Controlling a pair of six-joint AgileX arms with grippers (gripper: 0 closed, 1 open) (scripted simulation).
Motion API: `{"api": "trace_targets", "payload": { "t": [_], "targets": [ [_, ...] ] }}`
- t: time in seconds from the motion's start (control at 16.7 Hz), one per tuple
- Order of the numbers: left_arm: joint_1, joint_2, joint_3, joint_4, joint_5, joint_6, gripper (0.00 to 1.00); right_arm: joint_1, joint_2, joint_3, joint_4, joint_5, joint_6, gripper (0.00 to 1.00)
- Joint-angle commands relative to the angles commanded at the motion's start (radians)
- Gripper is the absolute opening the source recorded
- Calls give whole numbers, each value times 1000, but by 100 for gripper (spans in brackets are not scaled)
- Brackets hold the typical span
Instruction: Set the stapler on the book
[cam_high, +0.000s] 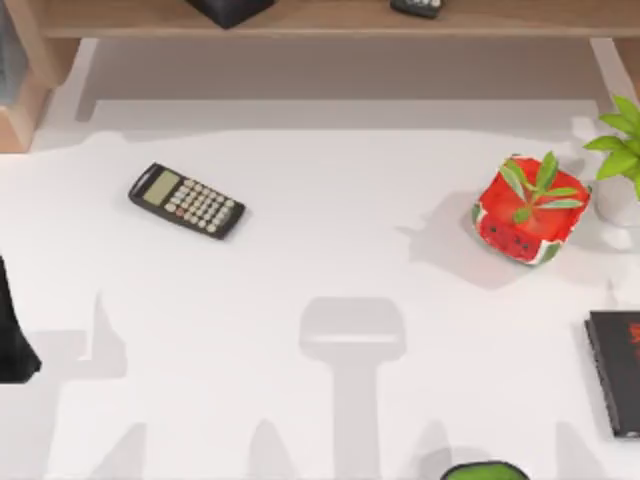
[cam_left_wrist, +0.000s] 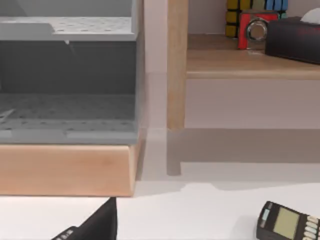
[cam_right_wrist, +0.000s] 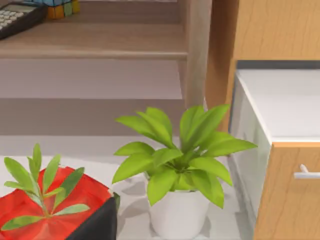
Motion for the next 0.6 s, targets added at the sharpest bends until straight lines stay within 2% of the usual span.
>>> {"api": "trace_targets", "payload": {
  "t": [0.24,0.6],
  "targets": [
    [0,0,0,0,0,0,100,-52,308,310,-192,-12,-11,100],
    [0,0,0,0,0,0,100,-155,931,916,-551,-11,-20,100]
  ]
}}
